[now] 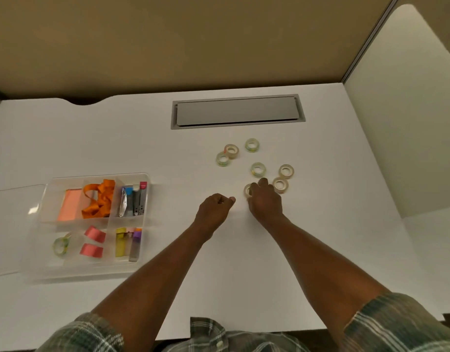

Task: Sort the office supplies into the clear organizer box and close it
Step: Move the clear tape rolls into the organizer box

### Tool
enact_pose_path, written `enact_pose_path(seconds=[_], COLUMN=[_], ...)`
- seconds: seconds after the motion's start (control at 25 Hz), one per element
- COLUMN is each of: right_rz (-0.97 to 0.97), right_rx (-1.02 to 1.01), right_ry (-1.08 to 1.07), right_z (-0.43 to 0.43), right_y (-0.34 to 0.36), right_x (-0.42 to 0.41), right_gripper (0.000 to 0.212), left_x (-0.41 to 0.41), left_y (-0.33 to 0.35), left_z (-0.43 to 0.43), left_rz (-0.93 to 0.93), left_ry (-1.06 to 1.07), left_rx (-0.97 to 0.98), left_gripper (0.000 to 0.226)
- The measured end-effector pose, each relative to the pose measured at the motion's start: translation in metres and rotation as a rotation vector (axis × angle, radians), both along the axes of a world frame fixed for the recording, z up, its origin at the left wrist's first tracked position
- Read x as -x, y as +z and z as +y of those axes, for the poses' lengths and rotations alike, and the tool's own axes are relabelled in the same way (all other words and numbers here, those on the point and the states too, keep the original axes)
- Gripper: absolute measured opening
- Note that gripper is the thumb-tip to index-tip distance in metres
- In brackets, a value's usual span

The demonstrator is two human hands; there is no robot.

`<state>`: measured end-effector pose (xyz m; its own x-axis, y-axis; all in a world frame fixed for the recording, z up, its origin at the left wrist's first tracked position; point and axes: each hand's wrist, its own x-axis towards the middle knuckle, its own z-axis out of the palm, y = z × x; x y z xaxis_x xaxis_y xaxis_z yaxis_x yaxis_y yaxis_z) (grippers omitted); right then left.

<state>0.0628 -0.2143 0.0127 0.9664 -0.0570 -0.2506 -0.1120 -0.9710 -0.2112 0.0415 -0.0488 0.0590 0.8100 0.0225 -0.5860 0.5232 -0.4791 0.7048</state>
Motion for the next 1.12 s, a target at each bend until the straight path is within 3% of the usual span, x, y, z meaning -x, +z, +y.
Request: enact_pose_path(seconds=[0.08, 0.2, 0.28, 0.36, 0.48, 0.6, 0.68, 0.88, 1.0, 1.12], right_rz=[-0.032, 0.015, 0.061, 0.009, -0.235, -0.015, 0.056, -0.062, -0.035, 0.138], right_rx=[-0.191, -0.658, -0.781, -0.81, -0.614, -0.148, 0.061, 0.121, -0.206, -0.982], right_ry=[-0.053, -0.058, 0.112, 0.156, 0.064, 0.117, 0.237, 0.276, 0.051, -0.411], right_z=[-0.002, -0.003, -0.006, -0.011, -0.021, -0.032, -0.032, -0.012, 0.012, 0.051], right_y=[0.002, 0.018, 0.028, 0.031, 0.027, 0.017, 0.007, -0.004, 0.0, 0.023], right_x=[-0.002, -0.002, -0.003, -0.01, -0.034, -0.052, -0.054, -0.047, -0.039, -0.025], right_gripper=[0.021, 0.022, 0.022, 0.018, 0.025, 0.06, 0.062, 0.044, 0.042, 0.022], left_x=[-0.004, -0.012, -0.017, -0.022, -0.025, -0.019, -0.014, -0.003, 0.002, 0.006], left_y=[-0.001, 0.002, 0.001, 0.001, 0.001, 0.005, 0.008, 0.012, 0.017, 0.023], left_z=[-0.009, -0.024, -0.031, -0.034, -0.031, -0.024, -0.017, 0.012, 0.031, 0.054], left_rz=[0.066, 0.226, 0.235, 0.17, 0.135, 0.162, 0.19, 0.181, 0.157, 0.138], left_ry=[0.121, 0.403, 0.492, 0.487, 0.466, 0.457, 0.472, 0.514, 0.558, 0.601], left_rx=[0.083, 0.354, 0.527, 0.524, 0.418, 0.423, 0.447, 0.464, 0.476, 0.534], left_gripper=[0.042, 0.047, 0.031, 0.015, 0.023, 0.031, 0.035, 0.042, 0.041, 0.042])
